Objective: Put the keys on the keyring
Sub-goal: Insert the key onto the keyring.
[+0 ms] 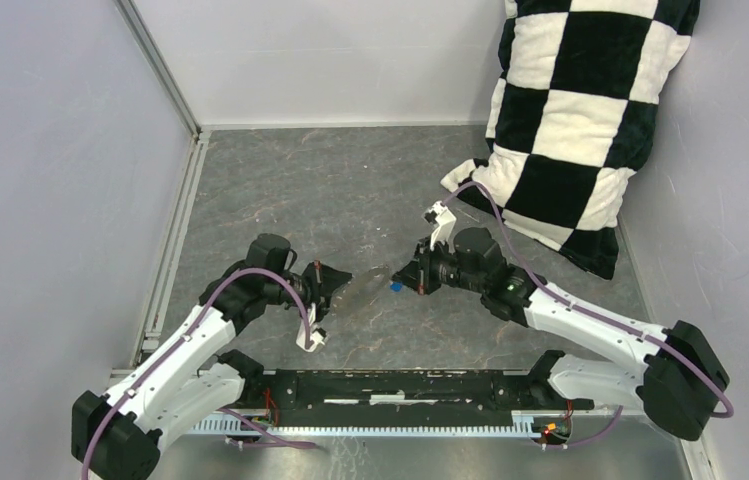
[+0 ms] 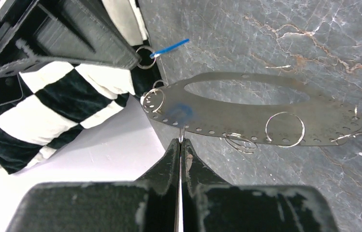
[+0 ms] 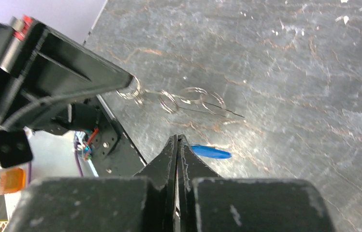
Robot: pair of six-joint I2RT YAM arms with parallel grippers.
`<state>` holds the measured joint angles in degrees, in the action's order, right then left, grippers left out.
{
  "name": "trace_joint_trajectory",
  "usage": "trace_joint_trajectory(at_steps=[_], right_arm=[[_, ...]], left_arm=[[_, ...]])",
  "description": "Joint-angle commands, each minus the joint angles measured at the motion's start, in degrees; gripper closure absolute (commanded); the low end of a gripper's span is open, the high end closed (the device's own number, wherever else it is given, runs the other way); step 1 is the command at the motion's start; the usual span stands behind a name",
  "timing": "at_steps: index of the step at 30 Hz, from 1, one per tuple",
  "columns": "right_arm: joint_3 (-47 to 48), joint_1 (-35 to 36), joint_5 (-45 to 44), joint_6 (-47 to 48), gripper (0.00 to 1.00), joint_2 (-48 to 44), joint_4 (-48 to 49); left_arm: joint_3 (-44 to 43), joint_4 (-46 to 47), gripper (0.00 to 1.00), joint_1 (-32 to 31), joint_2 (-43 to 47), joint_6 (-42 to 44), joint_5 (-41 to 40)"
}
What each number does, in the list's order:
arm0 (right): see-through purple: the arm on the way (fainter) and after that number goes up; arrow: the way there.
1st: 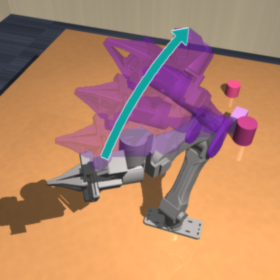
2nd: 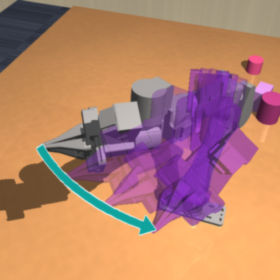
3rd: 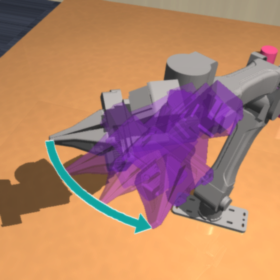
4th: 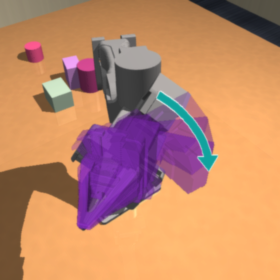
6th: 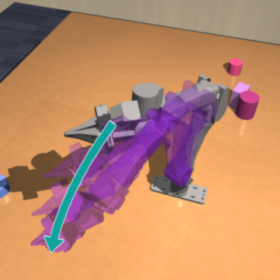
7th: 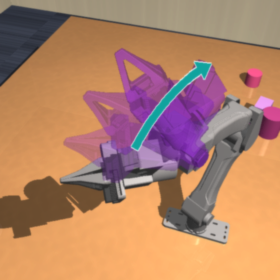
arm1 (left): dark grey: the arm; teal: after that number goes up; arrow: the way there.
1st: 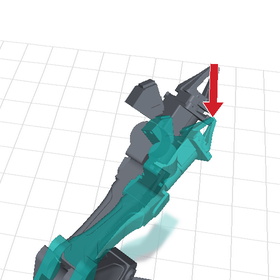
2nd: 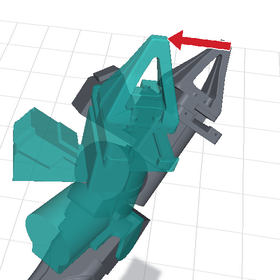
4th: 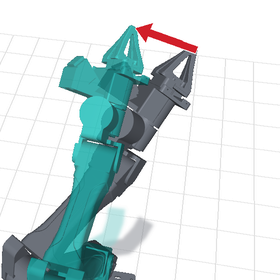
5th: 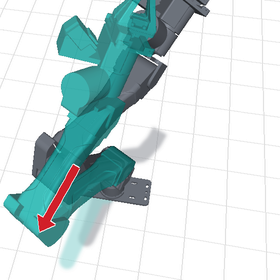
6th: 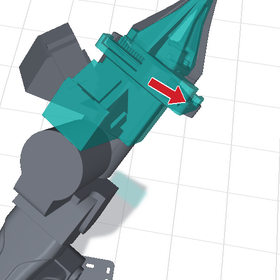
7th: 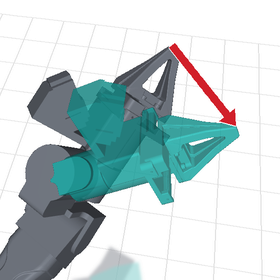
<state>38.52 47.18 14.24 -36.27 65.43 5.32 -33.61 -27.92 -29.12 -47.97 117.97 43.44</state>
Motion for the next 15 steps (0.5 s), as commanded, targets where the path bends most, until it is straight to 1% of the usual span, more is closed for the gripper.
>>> trace_joint_trajectory(at_steps=[1, 6, 11, 15], right_arm=[[-3.00, -0.16, 0.05, 4.36, 0.99, -3.49, -0.05], [-7.24, -0.26, -0.06, 7.64, 1.00, -6.81, 0.72], [-11.21, -0.29, 0.08, 10.10, 1.00, -8.40, 1.61], [-15.29, -0.28, 0.24, 10.98, 1.00, -9.31, 4.38]], left_arm=[[-4.00, -4.73, 0.98, -0.37, 0.52, 13.70, 2.26], [-4.47, -4.69, 0.98, -0.34, 1.54, 2.28, 4.27], [-4.19, -4.74, 0.98, -0.32, 2.48, -5.64, 5.71], [-4.68, -4.64, 0.98, -0.38, 2.99, -10.96, 7.25]])
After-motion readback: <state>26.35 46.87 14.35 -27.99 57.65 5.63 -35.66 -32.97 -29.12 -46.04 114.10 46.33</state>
